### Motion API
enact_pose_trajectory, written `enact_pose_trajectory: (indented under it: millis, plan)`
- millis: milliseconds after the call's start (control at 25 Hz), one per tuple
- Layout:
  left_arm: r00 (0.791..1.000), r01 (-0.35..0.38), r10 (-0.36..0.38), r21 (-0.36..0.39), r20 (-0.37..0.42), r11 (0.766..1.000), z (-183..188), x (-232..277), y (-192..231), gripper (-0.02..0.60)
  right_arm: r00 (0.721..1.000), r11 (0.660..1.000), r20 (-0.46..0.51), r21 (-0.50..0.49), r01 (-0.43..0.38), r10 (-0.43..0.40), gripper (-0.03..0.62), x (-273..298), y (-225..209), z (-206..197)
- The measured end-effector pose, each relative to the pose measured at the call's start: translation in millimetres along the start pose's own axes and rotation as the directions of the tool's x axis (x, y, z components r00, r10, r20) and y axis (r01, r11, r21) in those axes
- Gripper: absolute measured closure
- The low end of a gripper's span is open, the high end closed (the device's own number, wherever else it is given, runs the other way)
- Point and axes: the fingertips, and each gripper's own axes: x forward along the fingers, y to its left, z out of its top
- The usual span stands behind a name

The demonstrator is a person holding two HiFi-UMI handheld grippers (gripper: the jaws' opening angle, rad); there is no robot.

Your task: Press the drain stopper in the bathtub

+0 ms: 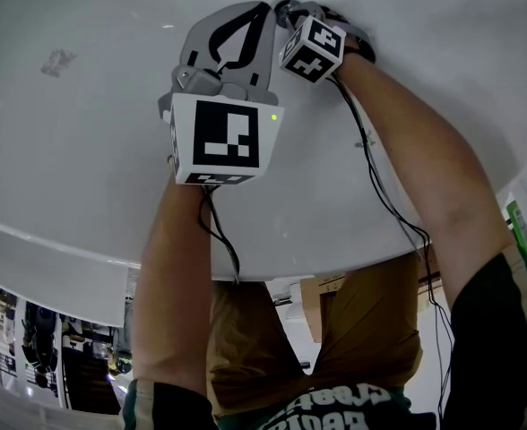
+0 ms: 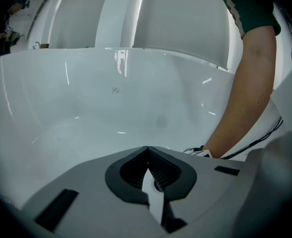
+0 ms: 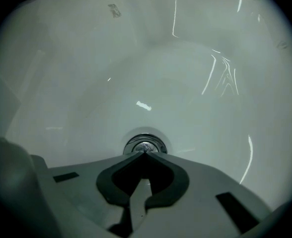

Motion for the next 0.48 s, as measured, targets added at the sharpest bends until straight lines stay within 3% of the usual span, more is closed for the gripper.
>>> enact_pose_trajectory:
  millis: [480]
  plan:
    - [1.0, 0.011, -0.011, -0.013, -0.001, 1.0, 0, 1, -1, 0.574, 0.999, 0.997, 0.043, -0.077, 0.002, 0.001, 0.585, -14, 5, 0]
